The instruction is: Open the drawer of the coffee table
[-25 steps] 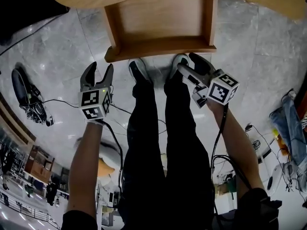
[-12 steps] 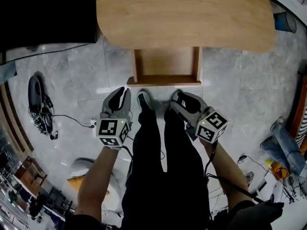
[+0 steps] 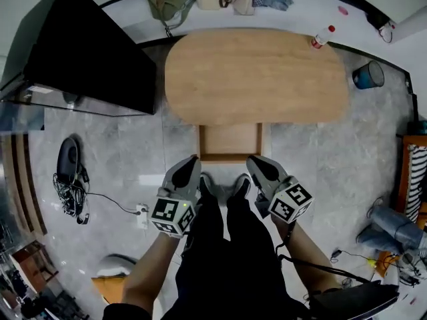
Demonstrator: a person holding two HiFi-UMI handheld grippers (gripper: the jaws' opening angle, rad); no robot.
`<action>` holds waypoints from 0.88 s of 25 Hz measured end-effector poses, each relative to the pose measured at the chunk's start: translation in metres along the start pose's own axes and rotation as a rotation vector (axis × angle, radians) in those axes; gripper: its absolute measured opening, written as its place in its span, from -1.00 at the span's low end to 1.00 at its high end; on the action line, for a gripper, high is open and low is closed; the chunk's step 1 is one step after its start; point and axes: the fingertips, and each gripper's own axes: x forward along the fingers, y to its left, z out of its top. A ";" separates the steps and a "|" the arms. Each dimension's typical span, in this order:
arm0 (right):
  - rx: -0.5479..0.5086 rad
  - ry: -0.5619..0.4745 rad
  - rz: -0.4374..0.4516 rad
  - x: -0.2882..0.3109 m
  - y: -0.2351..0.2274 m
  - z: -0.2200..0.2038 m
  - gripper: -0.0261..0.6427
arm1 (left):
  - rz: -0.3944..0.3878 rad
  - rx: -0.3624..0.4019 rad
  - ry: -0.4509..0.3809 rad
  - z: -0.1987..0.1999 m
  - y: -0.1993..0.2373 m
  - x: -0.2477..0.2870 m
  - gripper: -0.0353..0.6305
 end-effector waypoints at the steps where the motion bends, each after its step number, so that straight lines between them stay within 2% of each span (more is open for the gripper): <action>1: 0.000 -0.023 0.005 -0.004 0.011 0.015 -0.92 | -0.002 -0.002 -0.014 0.012 -0.007 -0.008 -0.89; 5: -0.028 -0.081 0.031 -0.013 0.055 0.069 -0.92 | -0.006 -0.016 -0.065 0.061 -0.026 -0.035 -0.89; 9: -0.086 -0.156 0.034 -0.018 0.089 0.119 -0.92 | -0.046 -0.052 -0.086 0.097 -0.043 -0.049 -0.89; 13: -0.163 -0.207 0.038 -0.026 0.125 0.159 -0.92 | -0.064 0.028 -0.162 0.148 -0.059 -0.066 -0.89; 18: -0.270 -0.296 0.007 -0.042 0.156 0.217 -0.92 | -0.076 0.119 -0.311 0.227 -0.076 -0.090 -0.89; 22: -0.317 -0.363 -0.011 -0.055 0.176 0.253 -0.92 | -0.110 0.191 -0.406 0.271 -0.099 -0.105 -0.89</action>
